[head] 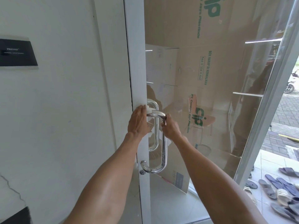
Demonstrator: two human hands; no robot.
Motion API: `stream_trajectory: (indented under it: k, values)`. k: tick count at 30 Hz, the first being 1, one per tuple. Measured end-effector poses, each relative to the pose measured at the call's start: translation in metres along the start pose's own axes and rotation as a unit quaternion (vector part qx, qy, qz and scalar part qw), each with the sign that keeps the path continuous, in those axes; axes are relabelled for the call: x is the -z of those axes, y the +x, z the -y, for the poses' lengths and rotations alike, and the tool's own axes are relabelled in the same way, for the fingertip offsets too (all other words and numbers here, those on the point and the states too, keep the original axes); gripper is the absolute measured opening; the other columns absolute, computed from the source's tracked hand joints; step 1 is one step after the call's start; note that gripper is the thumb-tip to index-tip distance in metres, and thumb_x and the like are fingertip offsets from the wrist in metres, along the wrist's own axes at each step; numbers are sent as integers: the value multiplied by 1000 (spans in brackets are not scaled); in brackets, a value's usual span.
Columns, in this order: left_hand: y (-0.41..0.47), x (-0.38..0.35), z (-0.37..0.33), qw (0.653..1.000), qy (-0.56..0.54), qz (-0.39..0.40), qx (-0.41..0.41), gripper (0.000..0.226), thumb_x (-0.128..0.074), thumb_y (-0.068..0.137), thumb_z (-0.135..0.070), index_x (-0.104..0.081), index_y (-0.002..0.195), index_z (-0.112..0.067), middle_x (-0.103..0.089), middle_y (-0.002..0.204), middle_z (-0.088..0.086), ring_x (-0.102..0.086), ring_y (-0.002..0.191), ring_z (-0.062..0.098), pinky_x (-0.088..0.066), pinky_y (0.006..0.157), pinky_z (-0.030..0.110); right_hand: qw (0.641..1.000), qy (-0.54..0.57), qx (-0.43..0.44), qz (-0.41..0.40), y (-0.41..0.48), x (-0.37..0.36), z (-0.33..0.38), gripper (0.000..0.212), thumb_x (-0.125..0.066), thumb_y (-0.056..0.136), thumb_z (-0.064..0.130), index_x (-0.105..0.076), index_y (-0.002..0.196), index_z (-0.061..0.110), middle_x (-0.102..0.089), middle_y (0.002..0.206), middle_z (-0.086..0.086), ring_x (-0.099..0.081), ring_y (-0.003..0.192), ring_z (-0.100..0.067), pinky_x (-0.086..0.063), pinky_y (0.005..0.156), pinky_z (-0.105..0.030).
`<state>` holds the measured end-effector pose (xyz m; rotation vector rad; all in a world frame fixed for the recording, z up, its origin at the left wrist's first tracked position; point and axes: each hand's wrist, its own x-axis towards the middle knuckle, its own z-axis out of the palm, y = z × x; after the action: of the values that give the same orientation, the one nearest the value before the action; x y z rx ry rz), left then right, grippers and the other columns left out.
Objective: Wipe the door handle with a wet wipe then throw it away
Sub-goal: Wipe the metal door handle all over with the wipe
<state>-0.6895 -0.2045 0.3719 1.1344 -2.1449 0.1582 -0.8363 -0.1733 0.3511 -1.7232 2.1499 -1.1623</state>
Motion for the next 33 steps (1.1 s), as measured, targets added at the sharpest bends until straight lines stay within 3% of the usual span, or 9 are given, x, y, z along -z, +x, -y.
stream_trajectory:
  k: [3, 6, 11, 15, 18, 22, 25, 29, 33]
  values:
    - [-11, -10, -5, 997, 33, 8, -64, 85, -59, 78, -3, -15, 151, -9, -27, 155, 14, -18, 146, 28, -18, 120, 37, 1000, 6, -1, -3, 0, -1, 1, 20, -48, 93, 8, -45, 113, 5, -63, 103, -19, -60, 90, -39, -45, 71, -42]
    - [-8, -14, -7, 998, 33, -14, -46, 77, -60, 79, -3, -24, 147, -4, -32, 152, 16, -23, 144, 29, -21, 119, 37, 1000, 9, 3, 0, 0, -1, 1, 19, -49, 93, 8, -46, 113, 6, -63, 104, -18, -59, 92, -38, -46, 74, -43]
    - [1, -7, -9, 990, -101, -26, 94, 66, -61, 72, 2, -36, 133, 0, -41, 139, 15, -43, 129, 34, -43, 103, 41, 1000, 5, 5, 13, 0, 2, 0, 17, -48, 93, 8, -45, 110, 5, -62, 103, -19, -59, 90, -39, -48, 77, -50]
    - [0, -16, -31, 964, -192, -43, 178, 72, -60, 77, -3, -27, 141, 4, -30, 149, 21, -33, 138, 36, -35, 111, 44, 1000, 4, 7, 11, 1, 2, -3, 17, -49, 92, 8, -45, 108, 4, -62, 104, -19, -58, 92, -40, -44, 74, -44]
    - [-12, -23, -42, 974, -158, -76, 143, 71, -52, 80, -7, -24, 145, 2, -23, 153, 24, -16, 146, 32, -19, 120, 36, 1000, 9, 5, 4, 0, 2, -2, 20, -51, 91, 7, -45, 109, 3, -63, 106, -19, -58, 95, -41, -43, 74, -42]
    - [-26, -28, -32, 994, -67, -71, 46, 63, -42, 86, -13, -24, 145, 2, -22, 153, 25, -13, 146, 36, -23, 118, 40, 1000, 8, 7, 5, -1, 1, -1, 24, -52, 90, 8, -45, 112, 3, -63, 108, -19, -59, 96, -40, -45, 76, -41]
    - [-18, -23, -31, 983, -116, -84, 111, 57, -36, 93, -16, -24, 145, 4, -24, 154, 24, -19, 145, 32, -26, 118, 39, 1000, 8, 10, 7, -1, 1, -2, 21, -51, 91, 8, -45, 110, 3, -63, 107, -19, -59, 95, -40, -41, 72, -37]
    - [8, -14, -42, 951, -201, -91, 214, 51, -34, 99, -30, -38, 134, 7, -42, 140, 24, -44, 129, 37, -37, 108, 44, 1000, 7, 8, 9, -2, 3, -2, 18, -49, 91, 7, -46, 109, 4, -63, 105, -20, -58, 95, -40, -40, 71, -38]
    - [16, -12, -42, 941, -195, -91, 260, 55, -29, 101, -38, -44, 131, 6, -47, 137, 24, -48, 124, 36, -39, 104, 41, 1000, 9, 9, 12, -3, 5, -2, 17, -49, 92, 7, -46, 109, 4, -63, 106, -20, -59, 96, -40, -44, 75, -42]
